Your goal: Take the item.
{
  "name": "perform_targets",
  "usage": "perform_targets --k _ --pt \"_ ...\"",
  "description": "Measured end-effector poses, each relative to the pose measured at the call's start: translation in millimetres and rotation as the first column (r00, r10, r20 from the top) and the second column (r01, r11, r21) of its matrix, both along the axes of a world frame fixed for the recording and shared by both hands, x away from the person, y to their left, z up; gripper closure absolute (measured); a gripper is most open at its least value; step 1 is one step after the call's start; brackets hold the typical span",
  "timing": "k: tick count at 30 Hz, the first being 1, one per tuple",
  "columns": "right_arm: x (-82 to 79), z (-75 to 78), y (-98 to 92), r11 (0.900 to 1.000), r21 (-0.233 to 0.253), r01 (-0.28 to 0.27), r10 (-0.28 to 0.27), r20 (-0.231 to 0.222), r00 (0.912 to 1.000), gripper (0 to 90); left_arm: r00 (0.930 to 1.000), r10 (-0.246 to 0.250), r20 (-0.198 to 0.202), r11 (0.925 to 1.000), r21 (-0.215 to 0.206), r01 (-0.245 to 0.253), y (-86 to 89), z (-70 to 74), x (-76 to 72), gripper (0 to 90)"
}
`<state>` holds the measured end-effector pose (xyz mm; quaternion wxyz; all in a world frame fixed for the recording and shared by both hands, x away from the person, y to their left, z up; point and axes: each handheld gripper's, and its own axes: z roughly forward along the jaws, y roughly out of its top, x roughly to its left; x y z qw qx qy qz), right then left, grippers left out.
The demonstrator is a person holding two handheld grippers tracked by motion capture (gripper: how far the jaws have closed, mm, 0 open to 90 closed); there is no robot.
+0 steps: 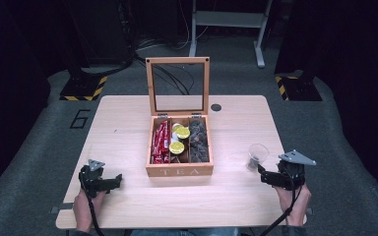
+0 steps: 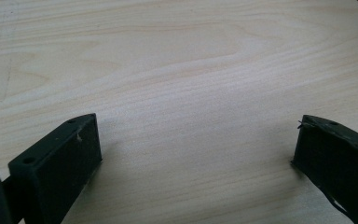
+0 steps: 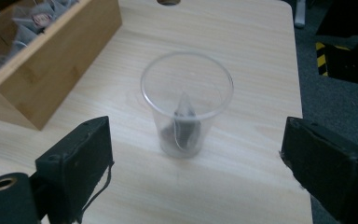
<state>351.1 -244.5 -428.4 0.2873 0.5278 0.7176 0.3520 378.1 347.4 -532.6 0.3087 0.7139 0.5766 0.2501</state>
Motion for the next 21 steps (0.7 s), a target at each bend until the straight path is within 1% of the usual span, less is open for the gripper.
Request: perform_targets --k 1,3,4,5,8,11,12,13,15,16,18,21 --pt "-4.0 -8.9 -3.1 1.000 0.004 0.015 -0.015 -0.007 0.9999 7.4 1.0000 -0.001 -0.001 1.0000 0.001 0.001 0.1 0.1 0.0 0.4" --pt "-6.8 -19.3 -6.3 0.999 0.007 0.034 -0.034 -0.014 0.9993 7.3 1.0000 0.000 0.000 1.0000 0.000 0.000 0.0 0.0 0.0 0.3" --pt "-8.0 -25.1 -8.0 0.999 -0.001 0.038 -0.038 -0.016 0.9991 7.3 1.0000 -0.001 -0.001 1.0000 0.000 0.001 0.0 0.1 0.0 0.3" --pt "-9.6 -31.0 -8.8 0.999 0.000 0.053 -0.053 -0.028 0.9982 7.4 1.0000 0.000 0.000 1.0000 0.000 0.000 0.0 0.0 0.0 0.3" --pt "-12.4 -49.0 -14.1 0.998 0.018 0.063 -0.062 -0.051 0.9968 7.7 1.0000 0.000 0.000 1.0000 0.000 0.000 0.0 0.0 0.0 0.4" --pt "-15.2 -62.9 -18.6 0.996 0.028 0.082 -0.079 -0.079 0.9937 7.7 1.0000 0.000 0.000 1.0000 0.000 0.000 0.0 0.0 0.0 0.4" --pt "-15.2 -62.9 -18.6 0.996 0.028 0.082 -0.079 -0.079 0.9937 7.7 1.0000 0.000 0.000 1.0000 0.000 0.000 -0.1 0.0 0.0 0.4" --pt "-16.0 -66.7 -20.3 0.996 0.027 0.089 -0.087 -0.085 0.9926 7.7 1.0000 0.001 0.000 1.0000 0.000 -0.001 -0.1 0.0 0.0 0.3" --pt "-18.6 -77.6 -26.0 0.994 0.038 0.103 -0.099 -0.108 0.9893 7.7 1.0000 0.000 0.000 1.0000 0.000 0.000 0.0 0.1 0.0 0.3" --pt "-18.9 -80.9 -27.5 0.993 0.032 0.110 -0.106 -0.114 0.9878 7.3 1.0000 -0.001 0.000 1.0000 -0.001 0.001 0.0 0.0 0.0 0.3" --pt "-19.5 -86.6 -29.7 0.994 0.011 0.107 -0.104 -0.131 0.9859 6.4 1.0000 0.000 0.000 1.0000 0.000 0.000 0.0 0.0 0.1 0.3" --pt "-18.8 -93.9 -29.4 0.995 -0.018 0.103 -0.104 -0.171 0.9797 4.1 1.0000 0.000 0.000 1.0000 0.000 0.000 0.0 0.1 0.1 0.3"
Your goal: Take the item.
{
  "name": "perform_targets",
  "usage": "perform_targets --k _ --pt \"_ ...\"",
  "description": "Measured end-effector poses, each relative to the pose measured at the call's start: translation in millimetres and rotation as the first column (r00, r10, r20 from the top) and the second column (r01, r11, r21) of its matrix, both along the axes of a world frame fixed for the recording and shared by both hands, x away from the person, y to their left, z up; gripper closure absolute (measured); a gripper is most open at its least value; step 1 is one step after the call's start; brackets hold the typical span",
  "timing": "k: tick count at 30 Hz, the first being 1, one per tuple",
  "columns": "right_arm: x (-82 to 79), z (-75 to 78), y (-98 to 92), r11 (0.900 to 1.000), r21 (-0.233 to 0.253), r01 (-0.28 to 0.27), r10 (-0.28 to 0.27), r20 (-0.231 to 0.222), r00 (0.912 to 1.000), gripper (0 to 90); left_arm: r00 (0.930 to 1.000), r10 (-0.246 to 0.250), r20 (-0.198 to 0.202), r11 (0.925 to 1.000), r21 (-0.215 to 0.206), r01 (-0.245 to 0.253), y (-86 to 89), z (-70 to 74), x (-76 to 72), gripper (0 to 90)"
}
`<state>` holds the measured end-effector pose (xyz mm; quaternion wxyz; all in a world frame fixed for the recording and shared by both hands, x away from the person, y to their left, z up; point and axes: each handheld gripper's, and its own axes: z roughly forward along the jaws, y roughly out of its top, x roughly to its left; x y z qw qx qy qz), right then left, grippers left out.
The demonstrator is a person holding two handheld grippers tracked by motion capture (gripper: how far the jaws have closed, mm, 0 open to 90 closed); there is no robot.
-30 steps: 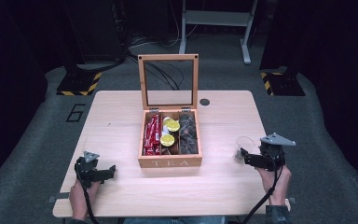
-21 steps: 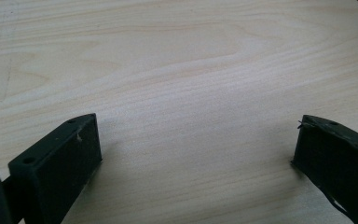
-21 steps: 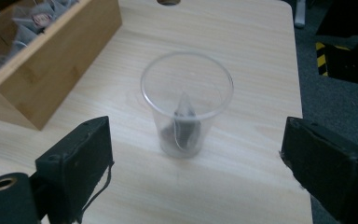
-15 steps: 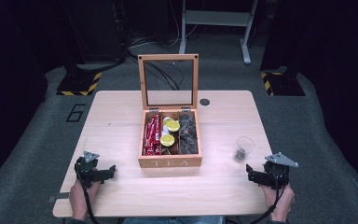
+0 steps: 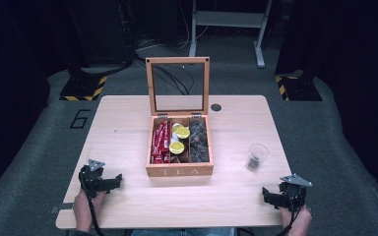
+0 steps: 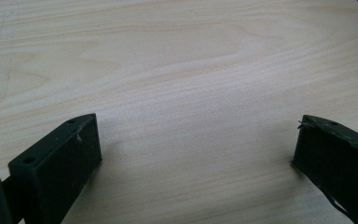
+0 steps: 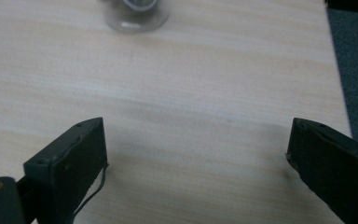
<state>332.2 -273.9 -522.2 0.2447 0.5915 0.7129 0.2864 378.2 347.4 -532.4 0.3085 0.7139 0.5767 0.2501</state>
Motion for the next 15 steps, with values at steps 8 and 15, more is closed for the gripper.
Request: perform_targets --k 8,15 --pt "0.8 -9.6 -4.5 0.999 0.021 -0.038 0.037 0.042 0.9984 0.0 1.0000 0.000 -0.001 1.0000 -0.003 0.000 -0.4 -0.2 0.1 0.3" --pt "-3.5 -11.5 -8.0 0.998 0.027 -0.052 0.050 0.065 0.9966 0.0 1.0000 0.001 -0.002 1.0000 -0.002 -0.001 -0.4 -0.1 0.1 0.3"
